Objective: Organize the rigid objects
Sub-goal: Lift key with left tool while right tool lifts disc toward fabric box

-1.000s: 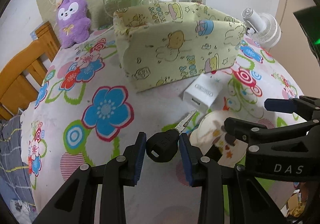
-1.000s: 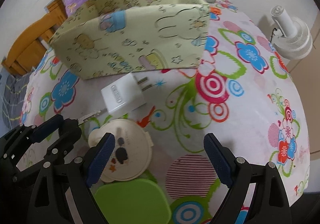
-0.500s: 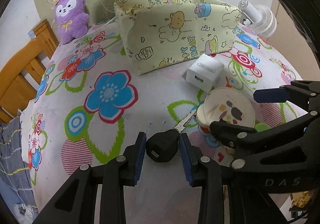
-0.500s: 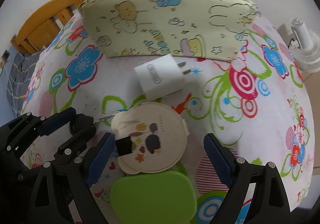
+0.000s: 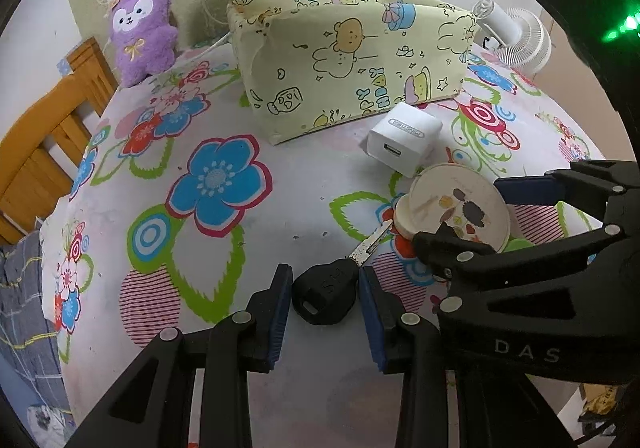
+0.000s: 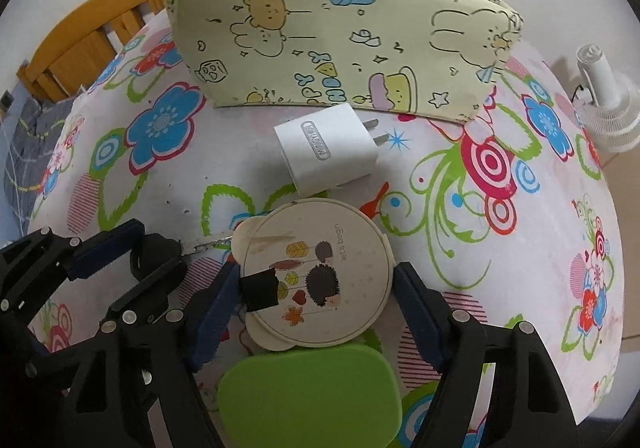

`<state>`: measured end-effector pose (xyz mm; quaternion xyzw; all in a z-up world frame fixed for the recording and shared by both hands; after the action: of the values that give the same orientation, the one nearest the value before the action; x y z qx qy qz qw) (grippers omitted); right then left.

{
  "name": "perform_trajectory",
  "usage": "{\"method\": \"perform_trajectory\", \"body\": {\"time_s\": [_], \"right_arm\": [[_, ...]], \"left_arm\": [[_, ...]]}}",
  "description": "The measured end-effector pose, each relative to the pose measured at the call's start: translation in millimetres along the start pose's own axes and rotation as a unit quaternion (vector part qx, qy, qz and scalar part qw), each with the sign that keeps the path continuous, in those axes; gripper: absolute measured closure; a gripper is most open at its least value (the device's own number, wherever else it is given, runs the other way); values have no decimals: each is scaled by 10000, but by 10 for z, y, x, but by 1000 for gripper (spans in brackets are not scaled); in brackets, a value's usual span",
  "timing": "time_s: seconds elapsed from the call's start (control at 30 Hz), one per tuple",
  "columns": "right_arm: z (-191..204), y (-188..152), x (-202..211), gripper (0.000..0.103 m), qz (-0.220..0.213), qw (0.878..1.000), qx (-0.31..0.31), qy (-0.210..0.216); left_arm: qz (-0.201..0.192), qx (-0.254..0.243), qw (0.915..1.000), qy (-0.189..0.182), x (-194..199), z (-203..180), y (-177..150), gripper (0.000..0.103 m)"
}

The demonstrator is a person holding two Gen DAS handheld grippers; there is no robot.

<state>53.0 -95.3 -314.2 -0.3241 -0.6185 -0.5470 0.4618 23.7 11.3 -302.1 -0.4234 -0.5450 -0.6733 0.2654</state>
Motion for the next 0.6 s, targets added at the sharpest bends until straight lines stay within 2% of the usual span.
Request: {"method": "perform_trajectory", "body": {"time_s": [0.6], "right_arm": [[-408,200,512,25,-474,9983,-300,-131]], "left_arm": [[-388,-21,9992,-52,266,-205,440,69]]}}
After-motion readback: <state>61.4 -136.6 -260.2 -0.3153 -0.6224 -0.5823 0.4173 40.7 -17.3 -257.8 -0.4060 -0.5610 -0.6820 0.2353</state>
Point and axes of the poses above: each gripper's, at about its wrist camera, not at the fingertips, and x roughly against the way its jaws point, z to its left, y to its top, the point moved 1 cm from there along -x, roughly the way its jaws point
